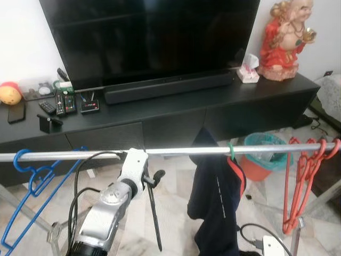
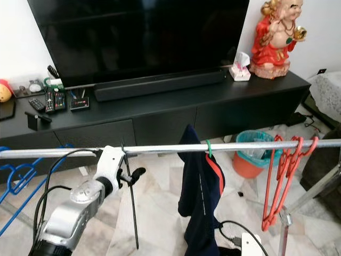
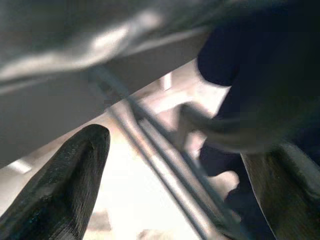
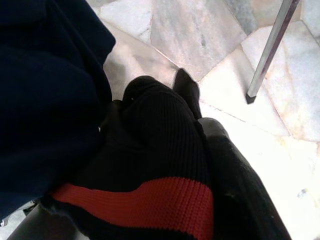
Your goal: Hang hanger
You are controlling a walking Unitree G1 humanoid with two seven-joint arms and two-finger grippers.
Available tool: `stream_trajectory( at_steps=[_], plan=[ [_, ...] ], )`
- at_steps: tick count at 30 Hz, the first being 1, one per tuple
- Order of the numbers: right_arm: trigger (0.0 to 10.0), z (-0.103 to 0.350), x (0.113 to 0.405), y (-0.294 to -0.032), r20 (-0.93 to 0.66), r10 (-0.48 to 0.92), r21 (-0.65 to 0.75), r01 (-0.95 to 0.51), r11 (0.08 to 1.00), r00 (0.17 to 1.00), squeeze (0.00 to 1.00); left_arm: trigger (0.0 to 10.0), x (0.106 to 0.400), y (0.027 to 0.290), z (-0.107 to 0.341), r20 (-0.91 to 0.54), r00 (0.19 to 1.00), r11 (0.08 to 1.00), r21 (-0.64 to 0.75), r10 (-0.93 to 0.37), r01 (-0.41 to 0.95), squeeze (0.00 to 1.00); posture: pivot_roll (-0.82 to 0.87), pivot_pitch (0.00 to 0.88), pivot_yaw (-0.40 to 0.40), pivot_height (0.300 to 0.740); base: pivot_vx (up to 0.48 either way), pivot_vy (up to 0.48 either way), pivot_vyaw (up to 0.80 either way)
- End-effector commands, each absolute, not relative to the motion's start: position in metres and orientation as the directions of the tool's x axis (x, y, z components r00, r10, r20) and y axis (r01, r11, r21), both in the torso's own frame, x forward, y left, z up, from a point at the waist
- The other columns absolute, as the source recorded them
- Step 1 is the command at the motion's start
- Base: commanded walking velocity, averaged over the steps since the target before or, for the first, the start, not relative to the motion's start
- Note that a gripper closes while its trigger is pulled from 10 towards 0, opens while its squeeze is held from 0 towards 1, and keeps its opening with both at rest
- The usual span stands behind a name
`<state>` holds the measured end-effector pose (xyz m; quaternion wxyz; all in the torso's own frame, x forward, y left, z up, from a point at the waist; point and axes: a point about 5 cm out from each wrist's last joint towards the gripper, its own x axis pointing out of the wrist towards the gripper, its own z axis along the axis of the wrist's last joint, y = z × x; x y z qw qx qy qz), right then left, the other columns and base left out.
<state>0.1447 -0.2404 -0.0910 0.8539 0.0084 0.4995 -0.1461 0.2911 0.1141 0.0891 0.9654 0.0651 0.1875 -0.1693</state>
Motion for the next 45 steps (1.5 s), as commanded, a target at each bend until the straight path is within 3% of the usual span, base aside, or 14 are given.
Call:
stream_trajectory(
  at_steps=[1, 7, 8, 9, 41, 42, 45],
  plan=[
    [10.0, -0.090, 0.147, -0.241, -0.851, -0.244, -0.126, 0.269, 0.955, 0.465, 0.00, 10.0, 0.296, 0.118, 0.088, -0.382, 0.886, 0.943, 0.093, -0.262, 0.319, 0.00, 0.12, 0.000, -0.037, 0.740, 0.000, 0.000, 0.00],
    [10.0, -0.090, 0.147, -0.241, -0.851, -0.245, -0.127, 0.270, 0.954, 0.465, 0.00, 10.0, 0.304, 0.117, 0.082, -0.390, 0.885, 0.945, 0.092, -0.254, 0.312, 0.00, 0.11, 0.000, -0.036, 0.740, 0.000, 0.000, 0.00],
    [10.0, -0.090, 0.147, -0.241, -0.851, -0.245, -0.127, 0.271, 0.954, 0.465, 0.00, 1.7, 0.304, 0.117, 0.081, -0.392, 0.885, 0.946, 0.092, -0.252, 0.311, 0.00, 0.11, 0.000, -0.035, 0.740, 0.000, 0.000, 0.00],
    [10.0, -0.090, 0.147, -0.241, -0.851, -0.245, -0.127, 0.272, 0.954, 0.465, 0.00, 0.0, 0.305, 0.116, 0.080, -0.393, 0.885, 0.947, 0.092, -0.250, 0.308, 0.00, 0.11, 0.000, -0.035, 0.740, 0.000, 0.000, 0.00],
    [10.0, -0.090, 0.147, -0.241, -0.851, -0.242, -0.125, 0.268, 0.955, 0.465, 0.00, 0.0, 0.304, 0.113, 0.077, -0.371, 0.884, 0.927, 0.127, -0.285, 0.352, 0.00, 0.12, 0.000, -0.037, 0.740, 0.000, 0.000, 0.00],
    [10.0, -0.090, 0.147, -0.241, -0.852, -0.242, -0.126, 0.268, 0.955, 0.465, 0.00, 0.8, 0.304, 0.113, 0.077, -0.371, 0.884, 0.927, 0.128, -0.285, 0.352, 0.00, 0.12, 0.000, -0.036, 0.740, 0.000, 0.000, 0.00],
    [10.0, -0.090, 0.147, -0.241, -0.852, -0.243, -0.126, 0.268, 0.955, 0.464, 0.00, 0.3, 0.304, 0.113, 0.077, -0.371, 0.884, 0.926, 0.131, -0.285, 0.354, 0.00, 0.12, 0.000, -0.037, 0.740, 0.000, 0.000, 0.00]
  ],
)
